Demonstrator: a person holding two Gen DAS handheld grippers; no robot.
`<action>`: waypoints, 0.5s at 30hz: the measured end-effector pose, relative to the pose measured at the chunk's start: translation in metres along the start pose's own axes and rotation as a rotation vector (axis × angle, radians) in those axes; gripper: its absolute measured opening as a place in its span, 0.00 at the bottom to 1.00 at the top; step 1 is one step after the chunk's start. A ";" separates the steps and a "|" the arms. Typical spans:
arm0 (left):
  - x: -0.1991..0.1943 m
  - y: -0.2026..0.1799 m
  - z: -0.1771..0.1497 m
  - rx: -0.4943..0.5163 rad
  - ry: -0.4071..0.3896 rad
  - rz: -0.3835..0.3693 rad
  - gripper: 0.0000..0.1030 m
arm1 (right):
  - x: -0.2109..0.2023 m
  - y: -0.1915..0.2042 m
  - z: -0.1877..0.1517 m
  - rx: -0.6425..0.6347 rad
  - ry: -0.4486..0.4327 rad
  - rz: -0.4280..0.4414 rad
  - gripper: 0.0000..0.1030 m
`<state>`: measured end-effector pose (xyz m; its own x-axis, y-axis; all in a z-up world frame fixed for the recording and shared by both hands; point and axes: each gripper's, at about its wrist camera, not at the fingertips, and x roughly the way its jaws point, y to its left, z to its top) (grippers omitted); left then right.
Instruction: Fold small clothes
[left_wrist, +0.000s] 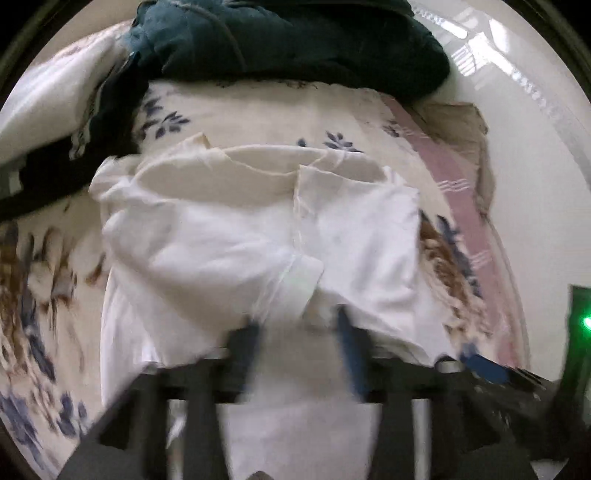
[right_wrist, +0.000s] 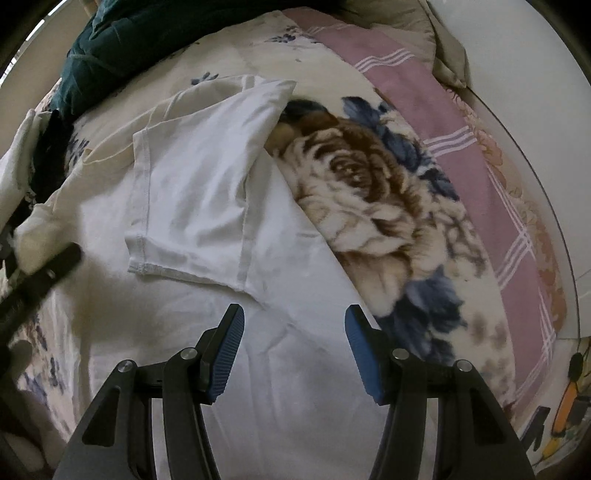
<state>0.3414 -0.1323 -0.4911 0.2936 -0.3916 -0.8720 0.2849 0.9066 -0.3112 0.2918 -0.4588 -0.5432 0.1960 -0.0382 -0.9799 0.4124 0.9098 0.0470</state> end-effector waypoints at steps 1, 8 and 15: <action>-0.014 0.009 -0.006 -0.029 -0.010 0.019 0.82 | -0.001 0.001 0.002 0.006 0.006 0.008 0.57; -0.049 0.087 -0.012 -0.195 -0.062 0.374 0.86 | -0.008 0.063 0.035 -0.094 0.046 0.264 0.59; -0.038 0.148 0.031 -0.283 -0.053 0.450 0.86 | 0.034 0.163 0.083 -0.247 0.124 0.406 0.56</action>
<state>0.4007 0.0120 -0.4928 0.3783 0.0448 -0.9246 -0.1350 0.9908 -0.0073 0.4400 -0.3459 -0.5522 0.1837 0.3754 -0.9085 0.0987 0.9125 0.3971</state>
